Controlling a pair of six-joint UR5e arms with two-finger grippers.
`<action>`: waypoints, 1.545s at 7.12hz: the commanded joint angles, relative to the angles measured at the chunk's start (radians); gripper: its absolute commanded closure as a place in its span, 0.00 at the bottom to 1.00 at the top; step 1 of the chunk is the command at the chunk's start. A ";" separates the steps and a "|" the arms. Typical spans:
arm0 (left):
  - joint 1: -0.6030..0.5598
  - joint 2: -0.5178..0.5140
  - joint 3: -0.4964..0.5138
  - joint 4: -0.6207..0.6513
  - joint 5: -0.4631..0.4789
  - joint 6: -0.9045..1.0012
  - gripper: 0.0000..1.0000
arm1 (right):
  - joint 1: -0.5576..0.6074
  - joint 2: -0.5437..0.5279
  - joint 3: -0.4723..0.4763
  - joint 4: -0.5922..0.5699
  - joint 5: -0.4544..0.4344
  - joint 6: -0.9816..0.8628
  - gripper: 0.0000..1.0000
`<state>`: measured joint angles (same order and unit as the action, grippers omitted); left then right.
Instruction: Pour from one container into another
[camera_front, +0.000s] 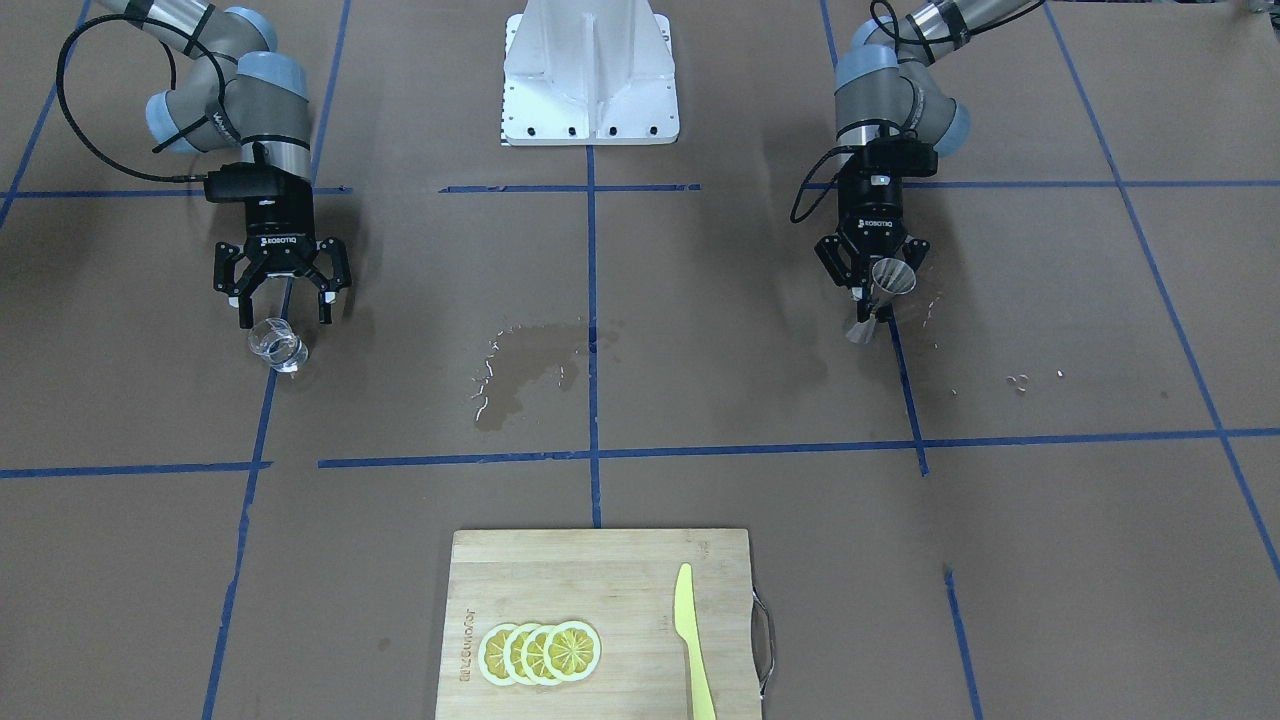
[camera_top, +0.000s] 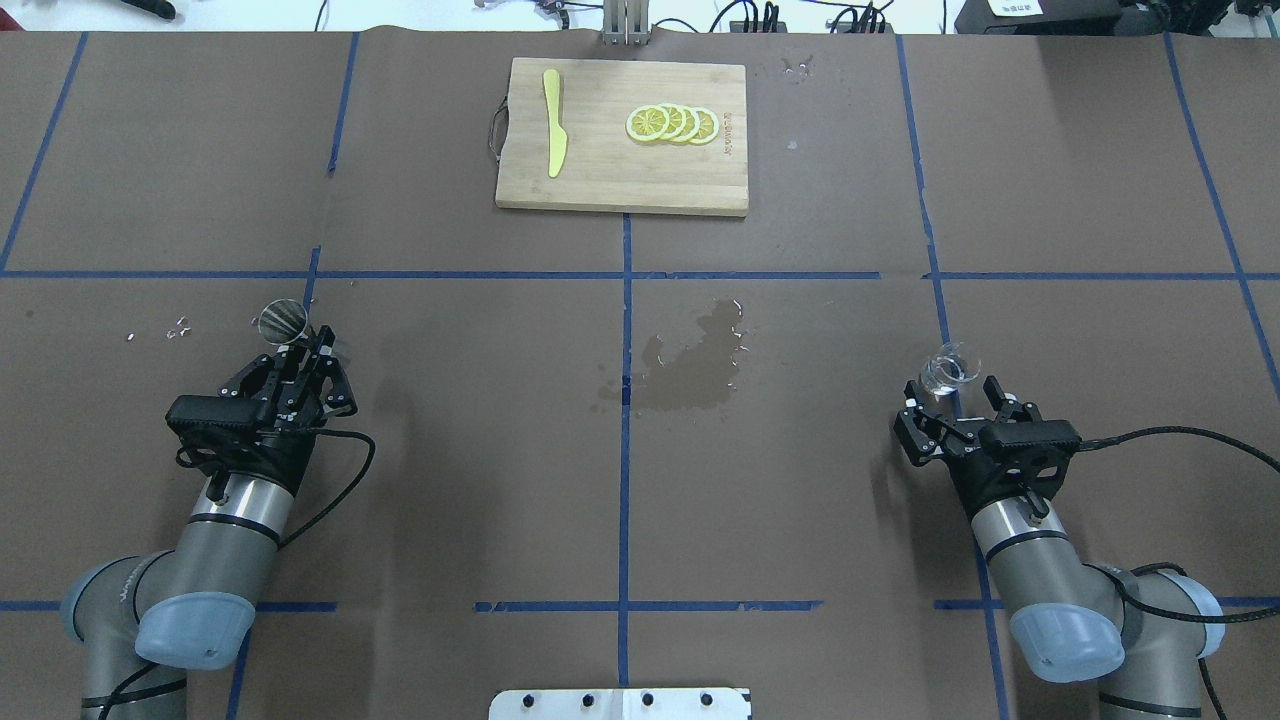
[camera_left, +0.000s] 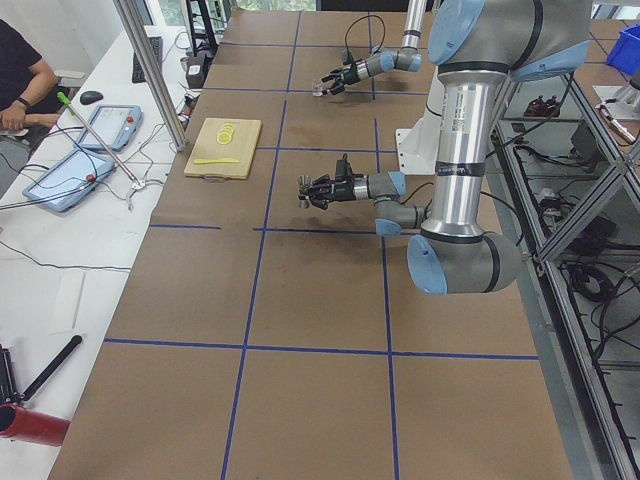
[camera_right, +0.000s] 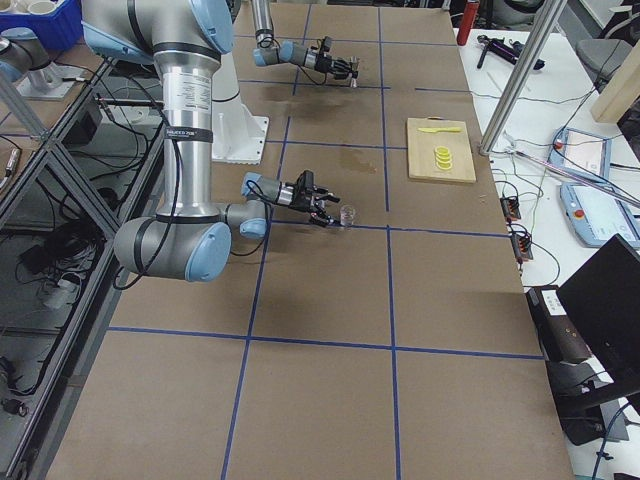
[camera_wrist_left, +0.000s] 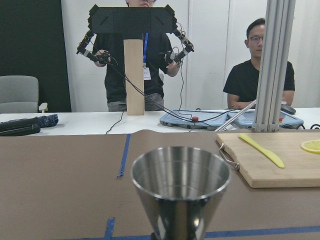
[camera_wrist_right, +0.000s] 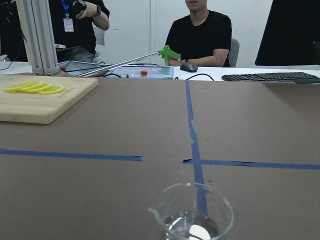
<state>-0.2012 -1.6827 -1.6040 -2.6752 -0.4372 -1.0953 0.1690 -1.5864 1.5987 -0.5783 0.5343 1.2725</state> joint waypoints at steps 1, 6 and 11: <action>0.000 0.000 -0.001 0.000 0.000 0.000 1.00 | 0.041 0.063 -0.052 0.000 0.030 -0.016 0.03; 0.000 -0.002 -0.002 0.000 0.000 0.002 1.00 | 0.050 0.062 -0.077 0.003 0.039 -0.022 0.23; 0.000 -0.003 -0.004 0.000 0.000 0.006 1.00 | 0.058 0.066 -0.023 0.054 0.052 -0.191 1.00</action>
<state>-0.2009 -1.6848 -1.6055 -2.6753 -0.4372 -1.0920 0.2217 -1.5325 1.5540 -0.5396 0.5809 1.1409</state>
